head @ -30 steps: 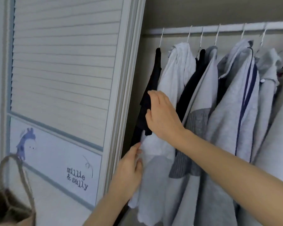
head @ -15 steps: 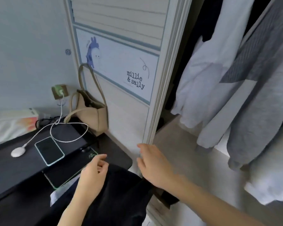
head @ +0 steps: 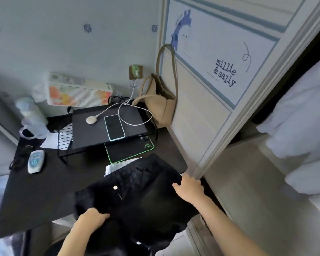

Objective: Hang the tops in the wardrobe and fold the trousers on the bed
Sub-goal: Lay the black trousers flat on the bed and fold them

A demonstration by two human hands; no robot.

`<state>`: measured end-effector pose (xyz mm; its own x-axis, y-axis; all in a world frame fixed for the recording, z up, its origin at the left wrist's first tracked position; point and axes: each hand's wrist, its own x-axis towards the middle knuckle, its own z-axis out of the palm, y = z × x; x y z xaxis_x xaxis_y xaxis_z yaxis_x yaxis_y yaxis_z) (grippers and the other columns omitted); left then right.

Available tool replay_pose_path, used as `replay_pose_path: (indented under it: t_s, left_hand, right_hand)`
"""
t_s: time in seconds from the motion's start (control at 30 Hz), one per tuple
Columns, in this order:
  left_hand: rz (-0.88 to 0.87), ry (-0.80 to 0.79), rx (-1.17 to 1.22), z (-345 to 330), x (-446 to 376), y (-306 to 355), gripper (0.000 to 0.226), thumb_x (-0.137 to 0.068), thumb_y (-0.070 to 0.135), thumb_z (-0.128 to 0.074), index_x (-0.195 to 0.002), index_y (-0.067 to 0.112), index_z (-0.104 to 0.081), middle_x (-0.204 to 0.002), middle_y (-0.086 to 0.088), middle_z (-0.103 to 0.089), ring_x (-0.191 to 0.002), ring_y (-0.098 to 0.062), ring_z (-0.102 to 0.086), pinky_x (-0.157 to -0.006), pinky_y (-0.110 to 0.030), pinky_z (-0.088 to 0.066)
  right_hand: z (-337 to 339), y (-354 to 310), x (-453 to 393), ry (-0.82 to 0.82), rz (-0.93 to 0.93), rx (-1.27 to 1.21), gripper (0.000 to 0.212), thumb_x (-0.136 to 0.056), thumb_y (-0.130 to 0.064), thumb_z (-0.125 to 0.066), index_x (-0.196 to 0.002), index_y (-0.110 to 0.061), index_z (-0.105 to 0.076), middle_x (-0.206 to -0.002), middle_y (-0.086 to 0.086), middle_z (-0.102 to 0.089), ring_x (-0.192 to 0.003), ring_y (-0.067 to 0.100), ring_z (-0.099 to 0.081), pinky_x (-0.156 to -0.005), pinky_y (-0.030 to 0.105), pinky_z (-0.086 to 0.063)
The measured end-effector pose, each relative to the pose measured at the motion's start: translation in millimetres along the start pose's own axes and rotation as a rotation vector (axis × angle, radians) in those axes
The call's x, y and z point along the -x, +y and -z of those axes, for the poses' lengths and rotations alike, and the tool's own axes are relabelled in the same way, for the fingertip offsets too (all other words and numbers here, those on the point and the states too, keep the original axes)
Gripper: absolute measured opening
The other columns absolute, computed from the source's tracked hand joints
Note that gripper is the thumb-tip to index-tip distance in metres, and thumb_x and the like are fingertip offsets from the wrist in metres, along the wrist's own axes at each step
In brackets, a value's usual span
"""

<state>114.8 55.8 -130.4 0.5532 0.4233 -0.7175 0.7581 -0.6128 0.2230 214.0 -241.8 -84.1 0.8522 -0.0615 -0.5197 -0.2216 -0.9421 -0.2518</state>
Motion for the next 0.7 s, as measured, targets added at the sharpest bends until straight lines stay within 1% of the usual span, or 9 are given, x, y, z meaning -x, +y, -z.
replay_pose_path:
  t_s: [0.07,0.13,0.2,0.23,0.3,0.4,0.53,0.6,0.7]
  left_hand:
    - [0.091,0.014,-0.046,5,-5,-4,0.066,-0.089,0.047,-0.062,-0.139,0.007,-0.045,-0.146,-0.021,-0.04,-0.134,-0.035,-0.04,-0.112,-0.042,-0.034]
    - [0.127,0.066,-0.065,10,-9,-6,0.07,-0.094,0.051,-0.054,-0.146,0.008,-0.037,-0.153,-0.015,-0.031,-0.141,-0.029,-0.033,-0.114,-0.038,-0.027]
    - [0.127,0.04,0.029,16,-15,-11,0.07,-0.094,0.051,-0.055,-0.145,0.006,-0.039,-0.151,-0.013,-0.036,-0.139,-0.025,-0.037,-0.111,-0.03,-0.028]
    - [0.134,-0.001,0.072,18,-18,-13,0.068,-0.093,0.047,-0.059,-0.142,0.003,-0.043,-0.149,-0.015,-0.04,-0.137,-0.026,-0.04,-0.11,-0.028,-0.031]
    - [0.137,-0.068,0.205,19,-24,-20,0.059,-0.087,0.034,-0.072,-0.129,-0.004,-0.054,-0.137,-0.018,-0.052,-0.126,-0.032,-0.05,-0.107,-0.034,-0.039]
    - [0.16,-0.042,0.431,23,-27,-24,0.055,-0.077,0.022,-0.082,-0.116,-0.008,-0.058,-0.115,-0.019,-0.059,-0.109,-0.037,-0.057,-0.093,-0.04,-0.047]
    - [0.192,-0.051,0.493,22,-39,-30,0.063,-0.073,0.025,-0.086,-0.119,-0.006,-0.057,-0.119,-0.02,-0.06,-0.108,-0.039,-0.058,-0.094,-0.044,-0.049]
    - [0.174,-0.035,0.384,17,-46,-29,0.064,-0.073,0.03,-0.084,-0.121,-0.004,-0.06,-0.118,-0.017,-0.062,-0.111,-0.035,-0.059,-0.094,-0.039,-0.047]
    - [0.129,-0.013,0.227,14,-45,-26,0.061,-0.084,0.039,-0.073,-0.133,0.007,-0.057,-0.133,-0.011,-0.057,-0.127,-0.029,-0.05,-0.105,-0.039,-0.034]
  right_hand:
    - [-1,-2,-8,-0.056,-0.037,-0.008,0.075,-0.093,-0.054,-0.046,-0.149,-0.014,-0.018,-0.147,0.011,-0.038,-0.134,0.038,-0.034,-0.109,0.052,-0.031]
    - [-2,-3,-16,-0.105,-0.062,-0.1,0.086,-0.091,-0.058,-0.046,-0.152,-0.015,-0.004,-0.151,0.01,-0.033,-0.136,0.037,-0.035,-0.11,0.053,-0.031]
    - [-3,-5,-25,-0.132,-0.095,-0.265,0.093,-0.091,-0.057,-0.049,-0.152,-0.009,0.001,-0.152,0.011,-0.035,-0.134,0.035,-0.04,-0.109,0.05,-0.035]
    - [-3,-6,-29,-0.119,-0.118,-0.325,0.092,-0.091,-0.055,-0.051,-0.151,-0.004,-0.002,-0.149,0.013,-0.038,-0.131,0.034,-0.044,-0.107,0.046,-0.039]
    - [-4,-8,-34,-0.057,-0.116,-0.329,0.08,-0.092,-0.049,-0.055,-0.143,0.002,-0.023,-0.136,0.015,-0.05,-0.121,0.032,-0.052,-0.098,0.039,-0.047]
    - [-2,-13,-35,-0.022,-0.033,-0.349,0.055,-0.093,-0.044,-0.056,-0.126,0.0,-0.053,-0.113,0.011,-0.062,-0.105,0.029,-0.059,-0.088,0.035,-0.049]
    - [15,-40,-11,-0.007,0.149,-0.422,0.032,-0.096,-0.025,-0.052,-0.124,-0.01,-0.058,-0.121,0.007,-0.063,-0.107,0.027,-0.06,-0.095,0.042,-0.05]
    - [26,-57,15,0.039,0.323,-0.441,0.028,-0.098,-0.022,-0.05,-0.125,-0.015,-0.055,-0.122,0.001,-0.062,-0.11,0.021,-0.059,-0.096,0.042,-0.049]
    - [39,-66,59,0.051,0.532,-0.511,0.009,-0.096,-0.018,-0.051,-0.101,-0.019,-0.058,-0.096,-0.005,-0.066,-0.091,0.013,-0.062,-0.082,0.033,-0.052]
